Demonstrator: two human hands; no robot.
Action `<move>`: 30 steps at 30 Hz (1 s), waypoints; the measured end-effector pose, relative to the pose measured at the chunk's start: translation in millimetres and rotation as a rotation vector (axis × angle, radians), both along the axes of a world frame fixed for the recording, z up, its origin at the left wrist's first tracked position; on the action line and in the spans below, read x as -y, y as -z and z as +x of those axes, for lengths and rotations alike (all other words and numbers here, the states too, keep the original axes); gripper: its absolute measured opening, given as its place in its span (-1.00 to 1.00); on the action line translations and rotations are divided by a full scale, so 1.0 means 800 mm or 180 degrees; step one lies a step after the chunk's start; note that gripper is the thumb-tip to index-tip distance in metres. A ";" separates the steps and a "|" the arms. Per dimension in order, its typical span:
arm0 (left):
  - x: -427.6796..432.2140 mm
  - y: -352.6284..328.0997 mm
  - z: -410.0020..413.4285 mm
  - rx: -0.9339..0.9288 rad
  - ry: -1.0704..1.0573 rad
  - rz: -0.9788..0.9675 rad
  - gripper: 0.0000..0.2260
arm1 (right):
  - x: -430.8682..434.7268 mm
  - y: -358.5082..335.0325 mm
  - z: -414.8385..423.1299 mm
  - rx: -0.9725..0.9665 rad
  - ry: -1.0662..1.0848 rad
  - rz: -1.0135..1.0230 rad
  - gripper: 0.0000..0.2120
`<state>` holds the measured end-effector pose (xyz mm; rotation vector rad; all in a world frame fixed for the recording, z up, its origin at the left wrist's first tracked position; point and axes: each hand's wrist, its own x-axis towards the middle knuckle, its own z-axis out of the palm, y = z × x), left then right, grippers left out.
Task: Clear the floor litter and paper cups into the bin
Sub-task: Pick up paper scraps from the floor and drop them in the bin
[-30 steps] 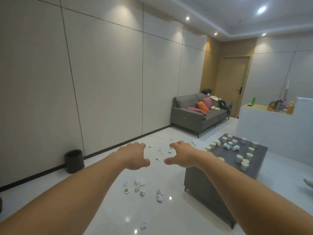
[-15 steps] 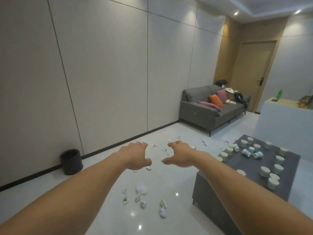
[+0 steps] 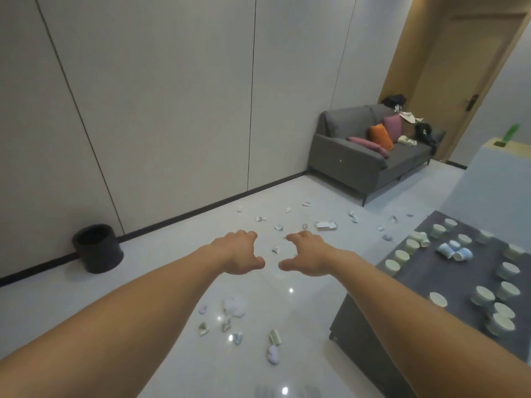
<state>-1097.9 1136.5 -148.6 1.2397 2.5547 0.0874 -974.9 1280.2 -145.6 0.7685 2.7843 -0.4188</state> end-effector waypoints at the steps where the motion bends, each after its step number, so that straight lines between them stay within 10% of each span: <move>1: -0.012 0.009 -0.012 0.0026 0.0014 -0.0050 -0.32 | -0.012 0.009 -0.013 0.0023 -0.0013 -0.0040 -0.19; 14: -0.204 0.225 -0.158 0.0564 -0.0379 -0.0544 -0.36 | -0.211 0.257 -0.200 0.0571 -0.0463 -0.0985 -0.20; 30: -0.157 0.805 -0.199 0.1911 -0.0897 -0.1136 -0.45 | -0.120 0.867 -0.190 0.1445 -0.0350 -0.1959 -0.26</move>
